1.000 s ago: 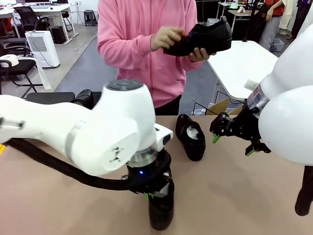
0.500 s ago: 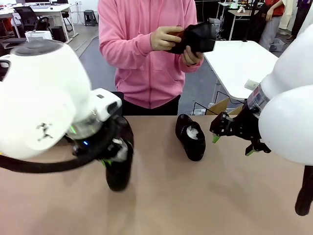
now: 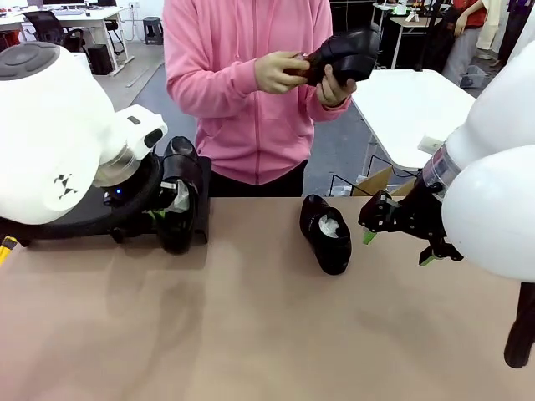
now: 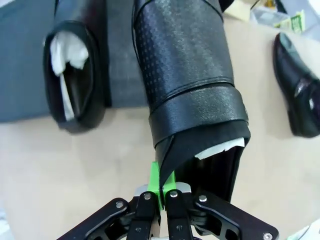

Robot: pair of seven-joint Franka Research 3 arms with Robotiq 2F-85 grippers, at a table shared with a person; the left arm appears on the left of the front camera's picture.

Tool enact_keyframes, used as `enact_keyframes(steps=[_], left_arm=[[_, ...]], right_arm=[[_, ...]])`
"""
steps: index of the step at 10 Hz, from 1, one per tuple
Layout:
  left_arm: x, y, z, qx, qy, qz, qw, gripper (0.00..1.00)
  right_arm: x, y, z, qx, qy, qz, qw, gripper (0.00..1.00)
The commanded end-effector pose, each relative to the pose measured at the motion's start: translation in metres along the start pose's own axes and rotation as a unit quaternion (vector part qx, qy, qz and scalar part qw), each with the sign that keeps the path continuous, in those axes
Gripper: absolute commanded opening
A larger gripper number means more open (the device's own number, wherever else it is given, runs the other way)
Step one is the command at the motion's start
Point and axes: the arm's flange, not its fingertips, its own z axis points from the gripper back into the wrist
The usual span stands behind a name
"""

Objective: Organize the shoes by placing them on the stand.
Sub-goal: Place the Shoe from the middle of the table onto the Shoes Stand.

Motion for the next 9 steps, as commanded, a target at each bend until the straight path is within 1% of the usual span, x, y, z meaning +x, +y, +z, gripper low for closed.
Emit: enact_keyframes(steps=[1, 3, 6, 9], left_arm=[[0.033, 0.007, -0.009, -0.02, -0.034, 0.007, 0.999, 0.0], [0.056, 0.013, -0.021, -0.021, -0.034, 0.02, 0.999, 0.0], [0.076, 0.028, -0.042, -0.006, -0.02, 0.038, 0.999, 0.0], [0.088, 0.036, -0.058, 0.014, -0.015, 0.026, 0.999, 0.0]], right_arm=[[0.003, 0.001, -0.002, 0.014, 0.003, 0.009, 1.0, 1.0], [0.003, 0.001, -0.002, 0.014, 0.003, 0.009, 1.0, 1.0], [0.003, 0.001, -0.002, 0.014, 0.003, 0.009, 1.0, 1.0], [0.003, 0.001, -0.002, 0.014, 0.003, 0.009, 1.0, 1.0]])
